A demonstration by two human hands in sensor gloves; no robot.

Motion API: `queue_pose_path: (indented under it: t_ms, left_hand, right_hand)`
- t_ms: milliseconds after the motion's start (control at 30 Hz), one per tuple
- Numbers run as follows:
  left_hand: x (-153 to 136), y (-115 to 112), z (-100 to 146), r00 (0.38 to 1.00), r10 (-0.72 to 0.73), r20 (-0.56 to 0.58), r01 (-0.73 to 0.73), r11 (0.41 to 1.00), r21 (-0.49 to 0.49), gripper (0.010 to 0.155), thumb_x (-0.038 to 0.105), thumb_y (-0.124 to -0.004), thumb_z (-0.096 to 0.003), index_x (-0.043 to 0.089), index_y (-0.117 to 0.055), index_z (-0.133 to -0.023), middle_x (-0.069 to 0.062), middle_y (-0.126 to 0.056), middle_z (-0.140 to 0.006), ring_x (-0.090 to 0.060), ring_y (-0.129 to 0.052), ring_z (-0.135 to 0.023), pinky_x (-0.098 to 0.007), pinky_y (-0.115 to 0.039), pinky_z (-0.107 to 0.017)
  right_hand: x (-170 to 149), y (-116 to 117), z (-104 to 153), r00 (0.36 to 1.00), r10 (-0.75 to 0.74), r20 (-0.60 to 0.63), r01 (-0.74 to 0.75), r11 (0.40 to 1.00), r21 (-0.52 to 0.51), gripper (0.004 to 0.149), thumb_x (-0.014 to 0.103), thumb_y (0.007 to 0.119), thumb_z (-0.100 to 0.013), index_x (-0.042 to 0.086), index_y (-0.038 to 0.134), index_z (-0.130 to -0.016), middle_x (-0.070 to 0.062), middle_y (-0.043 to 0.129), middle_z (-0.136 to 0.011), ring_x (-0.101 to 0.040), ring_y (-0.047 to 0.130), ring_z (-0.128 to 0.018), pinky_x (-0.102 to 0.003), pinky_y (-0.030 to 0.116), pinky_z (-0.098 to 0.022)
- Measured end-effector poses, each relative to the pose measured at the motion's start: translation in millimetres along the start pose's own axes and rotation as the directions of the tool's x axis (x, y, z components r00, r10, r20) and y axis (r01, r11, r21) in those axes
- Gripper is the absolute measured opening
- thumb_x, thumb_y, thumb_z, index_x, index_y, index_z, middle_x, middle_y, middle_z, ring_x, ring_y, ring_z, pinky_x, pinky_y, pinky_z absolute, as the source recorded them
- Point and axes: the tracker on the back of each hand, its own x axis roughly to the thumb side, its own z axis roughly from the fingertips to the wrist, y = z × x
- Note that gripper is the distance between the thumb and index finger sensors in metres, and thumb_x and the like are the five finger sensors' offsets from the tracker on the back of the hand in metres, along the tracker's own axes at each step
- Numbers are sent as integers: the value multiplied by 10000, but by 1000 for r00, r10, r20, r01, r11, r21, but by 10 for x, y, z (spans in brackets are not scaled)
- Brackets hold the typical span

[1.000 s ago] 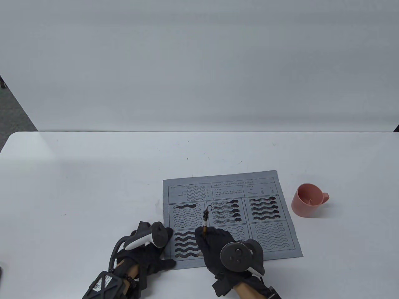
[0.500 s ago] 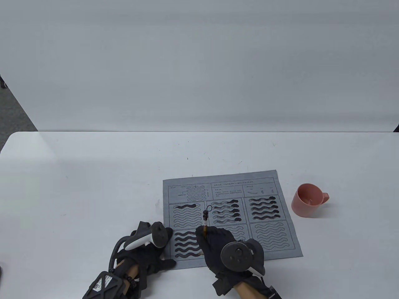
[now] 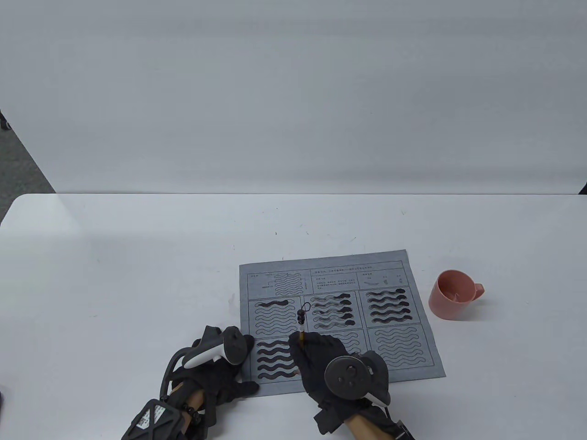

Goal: Trace patterns on water writing practice cloth with Chinese brush

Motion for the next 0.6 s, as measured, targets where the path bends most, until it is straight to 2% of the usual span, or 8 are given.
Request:
queue_pose_path:
  t_ms: [600]
  left_hand:
    - [0, -1, 0, 1000, 0, 0, 0, 1000, 0, 986, 738, -572, -367, 498, 202, -928, 110, 339, -995, -321, 313, -946, -613, 85, -709]
  right_hand:
    - [-3, -8, -2, 1000, 6, -4, -6, 1000, -9, 404, 307, 673, -552, 73, 770, -866, -176, 942, -777, -368, 996, -592, -668, 729, -526]
